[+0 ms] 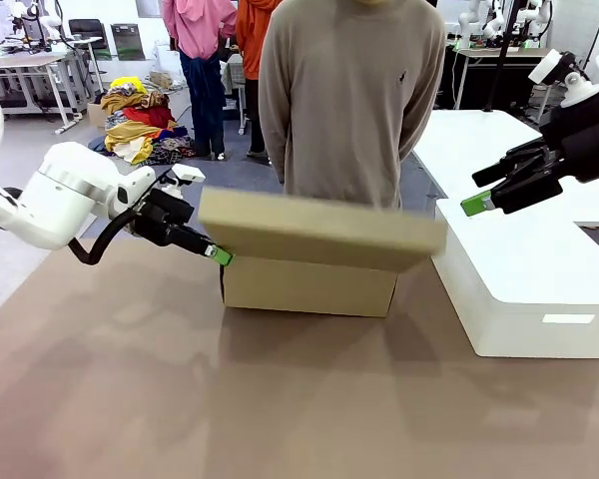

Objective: Pack the shoes into the box.
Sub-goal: Close the Shoes Box, then press down on the lid of the Shoes Box.

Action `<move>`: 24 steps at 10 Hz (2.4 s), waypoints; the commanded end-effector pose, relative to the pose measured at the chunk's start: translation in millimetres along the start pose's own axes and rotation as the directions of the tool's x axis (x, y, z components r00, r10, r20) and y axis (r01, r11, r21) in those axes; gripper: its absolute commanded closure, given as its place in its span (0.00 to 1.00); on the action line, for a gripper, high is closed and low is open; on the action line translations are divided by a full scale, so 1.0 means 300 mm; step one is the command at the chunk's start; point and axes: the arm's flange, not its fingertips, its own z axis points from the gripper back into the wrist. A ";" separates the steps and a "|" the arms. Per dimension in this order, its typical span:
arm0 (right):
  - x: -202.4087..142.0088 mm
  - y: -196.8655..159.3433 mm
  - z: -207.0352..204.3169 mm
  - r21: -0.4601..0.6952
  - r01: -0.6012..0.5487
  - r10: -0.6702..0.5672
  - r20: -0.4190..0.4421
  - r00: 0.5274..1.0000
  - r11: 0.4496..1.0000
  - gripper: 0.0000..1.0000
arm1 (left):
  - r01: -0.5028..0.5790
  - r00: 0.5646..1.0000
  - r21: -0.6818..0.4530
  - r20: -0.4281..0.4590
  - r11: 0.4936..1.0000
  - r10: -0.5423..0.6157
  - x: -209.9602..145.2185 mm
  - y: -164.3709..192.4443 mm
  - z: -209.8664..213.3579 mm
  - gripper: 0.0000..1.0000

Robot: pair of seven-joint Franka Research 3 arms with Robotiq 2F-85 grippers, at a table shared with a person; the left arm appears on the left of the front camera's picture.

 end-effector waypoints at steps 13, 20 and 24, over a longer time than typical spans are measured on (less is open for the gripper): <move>0.003 -0.012 -0.002 0.015 -0.020 0.020 0.027 0.999 1.000 0.00 | -0.019 0.900 0.398 -0.392 0.917 0.188 0.228 -0.191 0.251 1.00; 0.003 -0.012 -0.002 0.015 -0.020 0.020 0.027 0.999 1.000 0.00 | 0.098 0.974 0.525 -0.227 0.845 0.028 0.211 -0.186 0.155 1.00; 0.003 -0.012 -0.002 0.015 -0.020 0.020 0.027 0.999 1.000 0.00 | 0.146 0.950 0.535 -0.309 0.832 0.032 0.248 -0.225 0.161 1.00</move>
